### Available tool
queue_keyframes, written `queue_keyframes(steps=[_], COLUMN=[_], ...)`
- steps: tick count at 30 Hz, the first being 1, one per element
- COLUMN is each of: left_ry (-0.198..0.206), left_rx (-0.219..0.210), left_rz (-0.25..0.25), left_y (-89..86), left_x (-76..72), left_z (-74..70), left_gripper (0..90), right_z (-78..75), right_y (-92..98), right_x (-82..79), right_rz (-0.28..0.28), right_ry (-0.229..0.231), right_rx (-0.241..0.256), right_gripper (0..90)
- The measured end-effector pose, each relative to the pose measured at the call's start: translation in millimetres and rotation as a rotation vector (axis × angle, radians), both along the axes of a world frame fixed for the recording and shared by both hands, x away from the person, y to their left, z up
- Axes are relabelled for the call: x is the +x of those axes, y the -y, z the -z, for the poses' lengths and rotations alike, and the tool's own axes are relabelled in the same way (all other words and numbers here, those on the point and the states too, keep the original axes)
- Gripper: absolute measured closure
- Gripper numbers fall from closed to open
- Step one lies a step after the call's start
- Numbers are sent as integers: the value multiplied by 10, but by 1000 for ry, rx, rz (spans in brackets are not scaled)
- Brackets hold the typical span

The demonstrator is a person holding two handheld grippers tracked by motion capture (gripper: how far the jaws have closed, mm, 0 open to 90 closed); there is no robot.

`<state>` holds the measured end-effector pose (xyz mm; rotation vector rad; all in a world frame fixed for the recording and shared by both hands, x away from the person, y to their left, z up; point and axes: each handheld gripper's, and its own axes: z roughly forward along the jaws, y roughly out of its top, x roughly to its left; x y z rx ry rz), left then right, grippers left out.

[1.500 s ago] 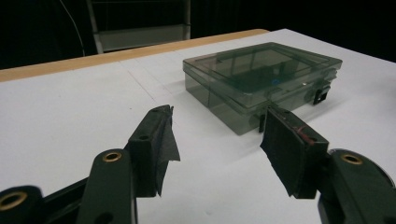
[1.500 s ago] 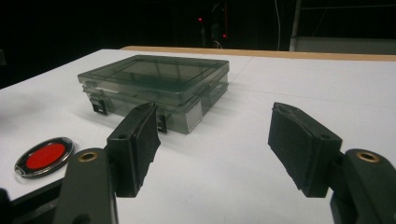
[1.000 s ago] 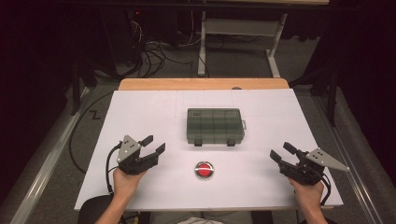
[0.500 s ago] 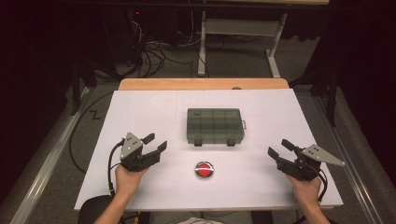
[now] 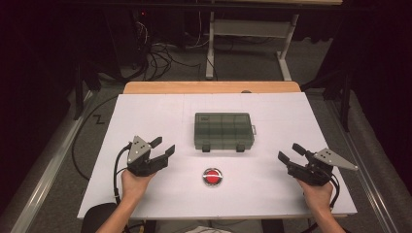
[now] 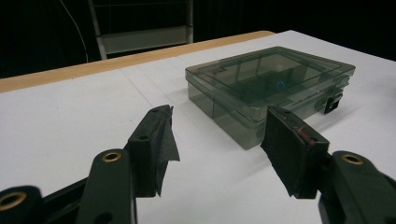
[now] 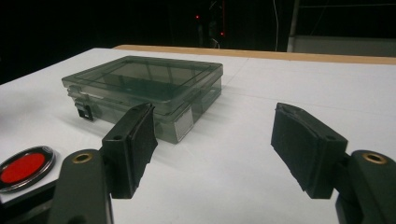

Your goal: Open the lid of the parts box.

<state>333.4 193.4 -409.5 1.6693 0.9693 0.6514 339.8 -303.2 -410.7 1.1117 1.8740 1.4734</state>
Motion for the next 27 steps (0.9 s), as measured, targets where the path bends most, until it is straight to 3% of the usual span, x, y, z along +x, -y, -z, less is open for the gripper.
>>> queue_keyframes(steps=[3,11,27], left_ry=[-14,-16,-29], left_rx=[-20,6,-6], left_rz=[10,12,16], left_y=[21,119,201], left_x=[29,114,248], left_z=[-2,-5,-7], left_gripper=[425,425,425], right_z=[-2,2,9], right_y=[-11,-48,-93], right_x=[20,102,212], right_rz=[-1,-9,1], right_ry=[0,-1,22], right_rx=[-11,-31,-43], right_gripper=[323,327,335])
